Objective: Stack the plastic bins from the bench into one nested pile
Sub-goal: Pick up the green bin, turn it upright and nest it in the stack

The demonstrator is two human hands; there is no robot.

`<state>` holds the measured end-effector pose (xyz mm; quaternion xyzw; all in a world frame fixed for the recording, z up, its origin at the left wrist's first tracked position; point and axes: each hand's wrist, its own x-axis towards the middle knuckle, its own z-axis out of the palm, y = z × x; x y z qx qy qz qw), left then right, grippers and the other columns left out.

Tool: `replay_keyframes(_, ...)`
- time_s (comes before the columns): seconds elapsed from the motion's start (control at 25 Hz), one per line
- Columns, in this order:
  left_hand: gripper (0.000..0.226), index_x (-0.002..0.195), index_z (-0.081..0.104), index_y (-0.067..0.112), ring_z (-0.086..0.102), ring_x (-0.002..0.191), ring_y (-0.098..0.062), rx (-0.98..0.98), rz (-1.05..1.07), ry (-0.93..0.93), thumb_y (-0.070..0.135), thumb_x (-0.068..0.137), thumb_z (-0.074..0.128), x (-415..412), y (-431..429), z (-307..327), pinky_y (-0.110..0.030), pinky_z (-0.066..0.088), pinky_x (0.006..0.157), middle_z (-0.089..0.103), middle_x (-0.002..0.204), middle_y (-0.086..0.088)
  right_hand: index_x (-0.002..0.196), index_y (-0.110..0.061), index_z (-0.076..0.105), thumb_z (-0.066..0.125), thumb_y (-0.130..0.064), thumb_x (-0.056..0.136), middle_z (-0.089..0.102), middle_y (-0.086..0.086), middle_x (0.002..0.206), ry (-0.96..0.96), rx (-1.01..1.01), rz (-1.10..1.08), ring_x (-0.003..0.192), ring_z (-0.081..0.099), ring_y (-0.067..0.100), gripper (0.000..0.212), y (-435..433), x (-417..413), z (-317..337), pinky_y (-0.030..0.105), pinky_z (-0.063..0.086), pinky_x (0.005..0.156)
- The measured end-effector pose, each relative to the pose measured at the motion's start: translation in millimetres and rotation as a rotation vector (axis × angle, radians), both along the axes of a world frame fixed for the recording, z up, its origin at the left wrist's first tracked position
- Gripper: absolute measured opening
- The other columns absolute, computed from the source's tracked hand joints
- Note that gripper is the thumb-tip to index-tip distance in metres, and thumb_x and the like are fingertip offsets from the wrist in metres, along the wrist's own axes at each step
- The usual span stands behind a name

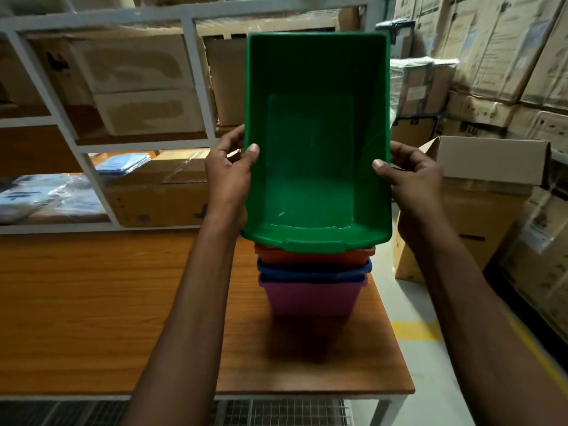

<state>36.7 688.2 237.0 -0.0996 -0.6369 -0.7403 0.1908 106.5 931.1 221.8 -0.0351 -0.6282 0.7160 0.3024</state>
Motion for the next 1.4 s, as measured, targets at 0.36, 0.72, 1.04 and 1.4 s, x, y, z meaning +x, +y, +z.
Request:
replay_keyframes(0.36, 0.033, 0.131, 0.065, 0.013, 0.076, 0.095, -0.018, 0.019, -0.076, -0.343, 0.006, 0.099, 0.061, -50.4, 8.3, -22.2, -0.033, 0.065, 0.074, 0.075, 0.117, -0.008, 0.122, -0.004, 0.070, 0.070, -0.001, 0.090, 0.077, 0.011, 0.112, -0.239, -0.092, 0.114, 0.105, 0.075, 0.023, 0.032, 27.7, -74.5, -28.7, 0.042, 0.060, 0.097)
replay_keyframes(0.72, 0.025, 0.124, 0.067, 0.014, 0.071, 0.090, -0.012, -0.120, -0.099, -0.520, 0.009, 0.100, 0.063, -54.0, 2.7, -36.0, -0.032, 0.063, 0.076, 0.073, 0.110, -0.005, 0.118, -0.004, 0.071, 0.067, 0.001, 0.089, 0.076, 0.006, 0.104, -0.442, -0.130, 0.130, 0.094, 0.073, 0.015, 0.029, 26.3, -74.4, -31.2, 0.022, 0.058, 0.061)
replay_keyframes(1.04, 0.015, 0.113, 0.068, 0.014, 0.067, 0.086, -0.011, -0.166, -0.080, -0.468, 0.010, 0.100, 0.062, -53.4, 5.6, -22.7, -0.024, 0.059, 0.062, 0.066, 0.096, 0.001, 0.121, 0.004, 0.065, 0.067, 0.000, 0.091, 0.071, 0.008, 0.095, -0.441, -0.160, 0.119, 0.079, 0.070, 0.016, 0.030, 26.7, -74.2, -25.5, 0.026, 0.059, 0.054)
replay_keyframes(1.4, 0.030, 0.128, 0.066, 0.006, 0.068, 0.110, -0.025, -0.203, -0.086, -0.513, 0.009, 0.098, 0.065, -56.2, 8.9, -36.4, -0.027, 0.059, 0.071, 0.067, 0.125, -0.013, 0.131, 0.000, 0.054, 0.070, -0.001, 0.090, 0.070, 0.014, 0.108, -0.539, -0.224, 0.143, 0.090, 0.075, 0.026, 0.044, 32.0, -77.5, -41.2, 0.031, 0.061, 0.052)
